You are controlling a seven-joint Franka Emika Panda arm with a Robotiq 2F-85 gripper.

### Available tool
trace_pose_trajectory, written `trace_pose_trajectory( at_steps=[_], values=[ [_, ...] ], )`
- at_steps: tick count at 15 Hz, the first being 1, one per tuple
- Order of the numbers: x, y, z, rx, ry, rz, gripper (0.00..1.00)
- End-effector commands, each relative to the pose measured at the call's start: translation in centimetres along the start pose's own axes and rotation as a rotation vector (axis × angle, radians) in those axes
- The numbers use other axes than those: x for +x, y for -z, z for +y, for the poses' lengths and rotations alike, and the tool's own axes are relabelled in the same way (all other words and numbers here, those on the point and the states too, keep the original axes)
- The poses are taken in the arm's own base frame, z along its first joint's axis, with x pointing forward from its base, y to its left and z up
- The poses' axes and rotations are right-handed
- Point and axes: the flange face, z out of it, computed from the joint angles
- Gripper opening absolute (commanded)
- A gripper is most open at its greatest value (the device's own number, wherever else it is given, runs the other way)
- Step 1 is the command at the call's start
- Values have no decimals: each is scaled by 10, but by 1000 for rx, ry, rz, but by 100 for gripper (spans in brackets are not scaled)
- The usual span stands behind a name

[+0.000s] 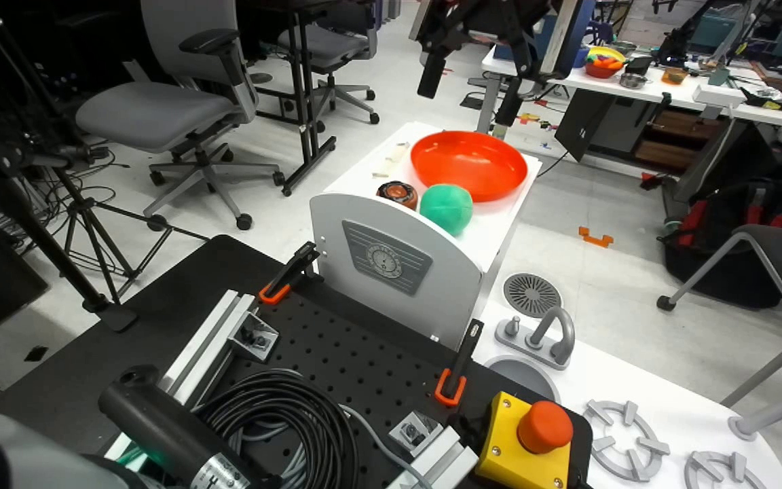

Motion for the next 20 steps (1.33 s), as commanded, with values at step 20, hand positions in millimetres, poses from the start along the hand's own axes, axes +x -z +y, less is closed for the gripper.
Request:
trace_pose_trajectory(
  at_steps=[20],
  values=[
    [-6, -2, -8, 63, -8, -23, 100]
  ],
)
